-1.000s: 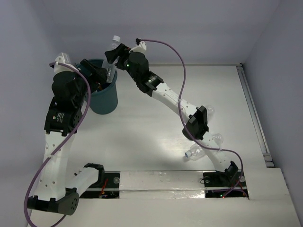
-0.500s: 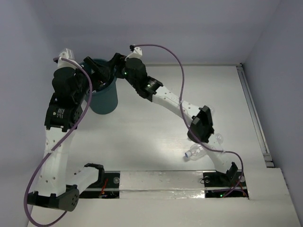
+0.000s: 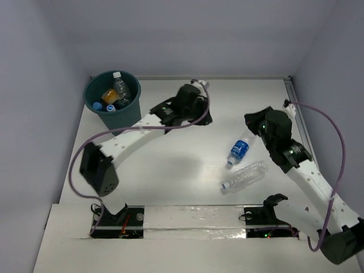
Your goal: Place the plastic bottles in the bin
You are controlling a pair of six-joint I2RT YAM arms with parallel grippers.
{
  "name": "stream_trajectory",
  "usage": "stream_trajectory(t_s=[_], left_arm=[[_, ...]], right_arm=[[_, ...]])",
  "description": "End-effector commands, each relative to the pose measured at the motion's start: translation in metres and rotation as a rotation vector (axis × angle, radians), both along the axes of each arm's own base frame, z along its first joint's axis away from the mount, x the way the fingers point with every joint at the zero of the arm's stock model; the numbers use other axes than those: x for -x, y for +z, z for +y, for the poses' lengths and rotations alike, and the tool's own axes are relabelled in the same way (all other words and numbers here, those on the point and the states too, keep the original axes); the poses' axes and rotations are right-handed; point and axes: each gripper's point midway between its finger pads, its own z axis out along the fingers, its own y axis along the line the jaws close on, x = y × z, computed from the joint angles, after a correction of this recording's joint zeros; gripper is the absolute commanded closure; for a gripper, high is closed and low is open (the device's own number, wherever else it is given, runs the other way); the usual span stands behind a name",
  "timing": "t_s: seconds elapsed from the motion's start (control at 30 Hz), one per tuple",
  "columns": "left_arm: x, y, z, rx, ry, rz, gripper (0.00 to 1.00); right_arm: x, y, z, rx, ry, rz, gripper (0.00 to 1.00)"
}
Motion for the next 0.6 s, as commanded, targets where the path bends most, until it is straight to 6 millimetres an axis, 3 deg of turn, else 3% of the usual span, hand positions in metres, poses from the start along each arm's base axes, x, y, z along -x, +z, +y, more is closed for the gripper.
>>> stream_trajectory(t_s=[0.0,0.03,0.07,0.1,0.13,0.17,0.2,0.23,0.3,0.33,0.4,0.43,0.5,0.53,0.57], left_arm=[[0.003,-0.008,-0.049,0.011,-0.131,-0.014,0.77],[0.008,-0.039,-0.067,-0.036,-0.169,0.034,0.61],[0.006,-0.034,-0.08,-0.029,-0.189,0.022,0.5],[0.007,-0.041,-0.09,-0.038,-0.209,0.031,0.4],[0.001,-0.066,-0.097,-0.073,-0.216,0.059,0.24],[0.001,-0.06,-0.11,-0.057,-0.235,0.047,0.19],[0.002,-0.065,-0.117,-0.052,-0.257,0.063,0.15],[-0.002,-0.083,-0.125,-0.063,-0.266,0.087,0.11],[-0.001,-0.078,-0.143,-0.028,-0.309,0.085,0.08],[-0.003,-0.096,-0.147,-0.047,-0.314,0.112,0.07],[-0.002,-0.089,-0.163,-0.018,-0.347,0.104,0.06],[-0.003,-0.103,-0.167,-0.031,-0.352,0.124,0.06],[-0.002,-0.101,-0.178,-0.01,-0.374,0.123,0.05],[-0.002,-0.114,-0.181,-0.02,-0.377,0.144,0.04],[-0.004,-0.112,-0.185,-0.012,-0.38,0.14,0.04]], right_arm=[[0.053,-0.074,-0.027,0.008,-0.077,0.233,0.85],[0.06,-0.079,-0.033,0.0,-0.099,0.254,0.8],[0.073,-0.091,-0.04,-0.008,-0.129,0.307,0.68],[0.079,-0.094,-0.046,-0.01,-0.151,0.323,0.59],[0.092,-0.1,-0.051,-0.001,-0.162,0.361,0.52],[0.098,-0.103,-0.055,-0.011,-0.189,0.381,0.39],[0.103,-0.105,-0.058,-0.016,-0.199,0.398,0.33],[0.115,-0.113,-0.062,-0.009,-0.208,0.44,0.28],[0.126,-0.119,-0.06,-0.053,-0.214,0.47,0.23],[0.133,-0.125,-0.061,-0.062,-0.214,0.497,0.22],[0.146,-0.132,-0.06,-0.117,-0.217,0.508,0.18],[0.153,-0.138,-0.061,-0.116,-0.22,0.533,0.17],[0.161,-0.145,-0.058,-0.151,-0.209,0.548,0.09],[0.164,-0.146,-0.058,-0.166,-0.21,0.558,0.08],[0.166,-0.147,-0.056,-0.185,-0.211,0.563,0.07]])
